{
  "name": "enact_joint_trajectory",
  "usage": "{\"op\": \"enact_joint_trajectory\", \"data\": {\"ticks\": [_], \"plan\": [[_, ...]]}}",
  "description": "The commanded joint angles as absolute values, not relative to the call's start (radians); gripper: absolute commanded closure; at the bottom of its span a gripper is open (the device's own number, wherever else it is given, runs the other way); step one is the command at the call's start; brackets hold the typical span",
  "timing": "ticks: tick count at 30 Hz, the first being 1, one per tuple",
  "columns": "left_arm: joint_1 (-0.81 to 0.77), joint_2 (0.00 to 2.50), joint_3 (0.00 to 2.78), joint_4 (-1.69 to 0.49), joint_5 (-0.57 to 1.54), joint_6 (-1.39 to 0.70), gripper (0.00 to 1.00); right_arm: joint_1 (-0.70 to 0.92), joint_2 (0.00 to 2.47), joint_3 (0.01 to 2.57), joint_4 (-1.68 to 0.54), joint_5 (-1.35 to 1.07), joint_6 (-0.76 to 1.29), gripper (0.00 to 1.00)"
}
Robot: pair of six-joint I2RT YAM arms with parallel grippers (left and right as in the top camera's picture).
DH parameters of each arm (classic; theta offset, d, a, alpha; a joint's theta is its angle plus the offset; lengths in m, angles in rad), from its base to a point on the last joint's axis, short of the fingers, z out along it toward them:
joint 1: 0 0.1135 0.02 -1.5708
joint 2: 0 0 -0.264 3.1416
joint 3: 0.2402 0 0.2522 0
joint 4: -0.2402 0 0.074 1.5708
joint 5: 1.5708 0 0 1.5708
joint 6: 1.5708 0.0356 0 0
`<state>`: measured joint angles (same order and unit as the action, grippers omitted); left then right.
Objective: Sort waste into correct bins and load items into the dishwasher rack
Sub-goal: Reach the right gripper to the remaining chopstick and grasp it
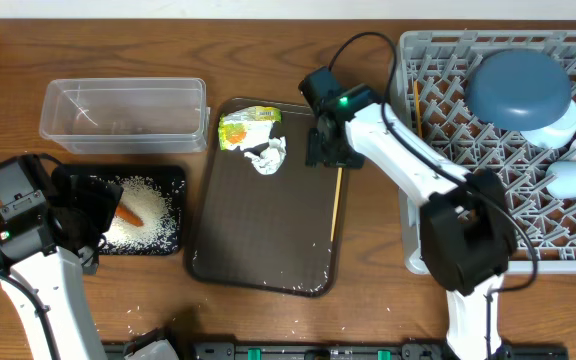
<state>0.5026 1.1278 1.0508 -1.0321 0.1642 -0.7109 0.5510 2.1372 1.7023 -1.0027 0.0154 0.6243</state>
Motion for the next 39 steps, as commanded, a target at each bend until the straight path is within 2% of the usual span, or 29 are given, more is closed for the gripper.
{"op": "enact_joint_trajectory", "data": {"ticks": [1, 22, 26, 28, 29, 32, 33, 39], "plan": [[0.506, 1.13, 1.071, -1.035, 0.148, -0.72, 0.03, 0.563, 2.175, 1.699, -0.995, 0.021, 0.635, 0.39], [0.507, 1.13, 1.071, -1.035, 0.148, -0.72, 0.02, 0.584, 2.213, 1.62, -0.926, -0.007, 0.685, 0.38], [0.507, 1.13, 1.071, -1.036, 0.147, -0.72, 0.03, 0.584, 2.213, 1.578, -0.89, -0.014, 0.688, 0.41], [0.507, 1.13, 1.071, -1.035, 0.148, -0.72, 0.03, 0.585, 2.213, 1.563, -0.88, -0.02, 0.687, 0.46], [0.507, 1.13, 1.071, -1.035, 0.148, -0.72, 0.03, 0.585, 2.213, 1.562, -0.878, -0.023, 0.687, 0.54], [0.507, 1.13, 1.071, -1.035, 0.147, -0.72, 0.03, 0.586, 2.21, 1.57, -0.875, -0.045, 0.687, 0.96], [0.507, 1.13, 1.071, -1.035, 0.148, -0.72, 0.02, 0.583, 2.208, 1.576, -0.875, -0.059, 0.685, 0.99], [0.507, 1.13, 1.071, -1.036, 0.147, -0.72, 0.02, 0.553, 2.159, 1.647, -0.895, -0.134, 0.614, 0.99]]}}
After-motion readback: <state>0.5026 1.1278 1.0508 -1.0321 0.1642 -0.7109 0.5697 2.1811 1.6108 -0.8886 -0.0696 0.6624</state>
